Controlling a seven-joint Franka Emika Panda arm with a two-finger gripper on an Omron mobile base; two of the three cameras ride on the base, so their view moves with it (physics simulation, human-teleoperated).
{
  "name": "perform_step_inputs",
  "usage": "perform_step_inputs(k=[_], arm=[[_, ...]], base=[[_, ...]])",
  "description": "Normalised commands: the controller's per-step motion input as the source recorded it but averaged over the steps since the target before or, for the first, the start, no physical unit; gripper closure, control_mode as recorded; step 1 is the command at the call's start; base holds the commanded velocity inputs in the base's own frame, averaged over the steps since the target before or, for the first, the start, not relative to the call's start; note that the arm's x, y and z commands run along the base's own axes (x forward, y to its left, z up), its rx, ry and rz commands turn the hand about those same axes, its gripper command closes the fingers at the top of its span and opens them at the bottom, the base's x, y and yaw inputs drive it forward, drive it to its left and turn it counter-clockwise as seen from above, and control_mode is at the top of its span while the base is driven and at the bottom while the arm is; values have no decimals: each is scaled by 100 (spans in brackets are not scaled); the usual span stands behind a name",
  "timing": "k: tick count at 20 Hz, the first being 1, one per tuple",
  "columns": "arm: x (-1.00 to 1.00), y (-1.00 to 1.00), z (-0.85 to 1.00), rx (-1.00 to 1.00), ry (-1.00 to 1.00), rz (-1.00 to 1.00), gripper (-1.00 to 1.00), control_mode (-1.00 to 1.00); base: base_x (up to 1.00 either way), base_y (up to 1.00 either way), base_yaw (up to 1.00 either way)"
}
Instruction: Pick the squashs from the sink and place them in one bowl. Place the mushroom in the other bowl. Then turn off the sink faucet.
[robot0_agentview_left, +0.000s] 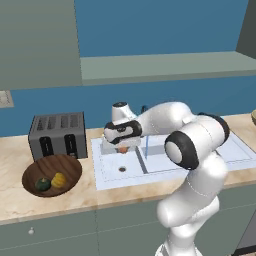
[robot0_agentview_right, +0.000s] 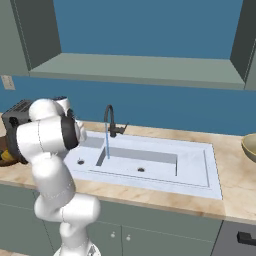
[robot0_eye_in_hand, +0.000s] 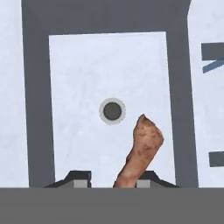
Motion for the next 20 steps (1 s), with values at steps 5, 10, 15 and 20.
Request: perform_step_inputs(k=[5,10,15,20], arm=[[-100,-16,100,0,0,-10,100,-100],[-95,-18,88,0,-4,-11,100,-100],[-11,0,9,0,-7,0,100,-100],[-12,-1,-1,0,0,0,100,-100]], base=[[0,0,0],[0,0,0],[0,0,0],[0,0,0]])
